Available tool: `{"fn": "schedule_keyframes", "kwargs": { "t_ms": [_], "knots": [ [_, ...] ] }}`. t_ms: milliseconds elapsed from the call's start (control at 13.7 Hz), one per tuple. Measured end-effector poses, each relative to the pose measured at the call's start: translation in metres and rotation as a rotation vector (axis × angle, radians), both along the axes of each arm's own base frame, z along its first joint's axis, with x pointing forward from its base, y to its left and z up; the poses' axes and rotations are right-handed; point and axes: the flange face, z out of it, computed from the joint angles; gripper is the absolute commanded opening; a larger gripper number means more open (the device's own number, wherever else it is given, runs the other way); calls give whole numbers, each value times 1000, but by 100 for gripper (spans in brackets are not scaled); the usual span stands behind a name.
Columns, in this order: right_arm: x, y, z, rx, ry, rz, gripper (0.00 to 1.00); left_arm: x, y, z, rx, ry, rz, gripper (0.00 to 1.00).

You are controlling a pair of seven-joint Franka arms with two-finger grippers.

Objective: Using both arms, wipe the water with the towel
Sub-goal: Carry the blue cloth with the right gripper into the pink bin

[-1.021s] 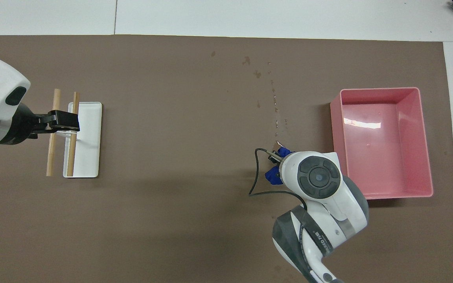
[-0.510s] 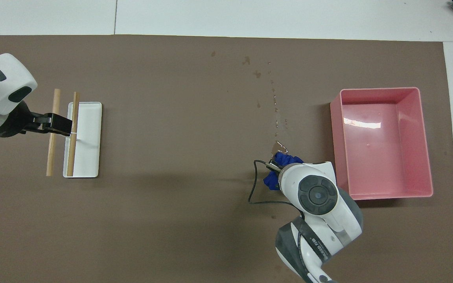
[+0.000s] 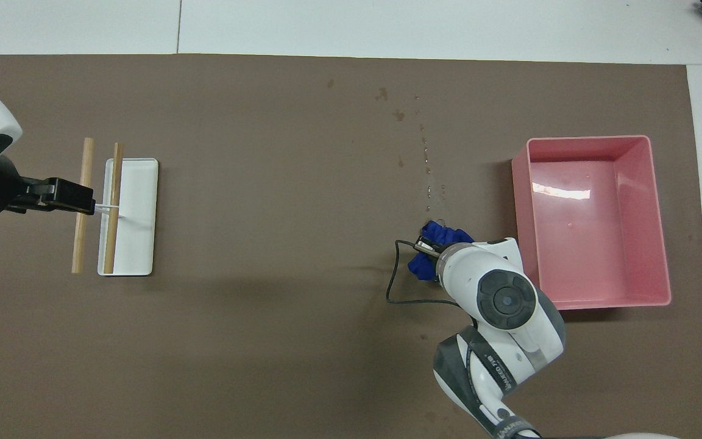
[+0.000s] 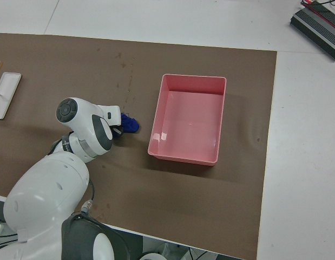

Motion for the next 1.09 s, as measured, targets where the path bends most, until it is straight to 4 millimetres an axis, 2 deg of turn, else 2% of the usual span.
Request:
{"fn": "schedule_keyframes", "kwargs": {
  "t_ms": [292, 802, 948, 1094],
  "knots": [
    [11, -4, 0, 33, -53, 6, 0, -10, 1, 25, 2, 24, -3, 100],
    [22, 8, 5, 57, -91, 22, 0, -10, 1, 19, 1, 46, -4, 100],
    [28, 11, 16, 55, -99, 21, 0, -10, 1, 19, 2, 48, -4, 100],
    [35, 12, 43, 39, -99, 10, 0, -11, 1, 19, 2, 50, -4, 100]
  ]
}}
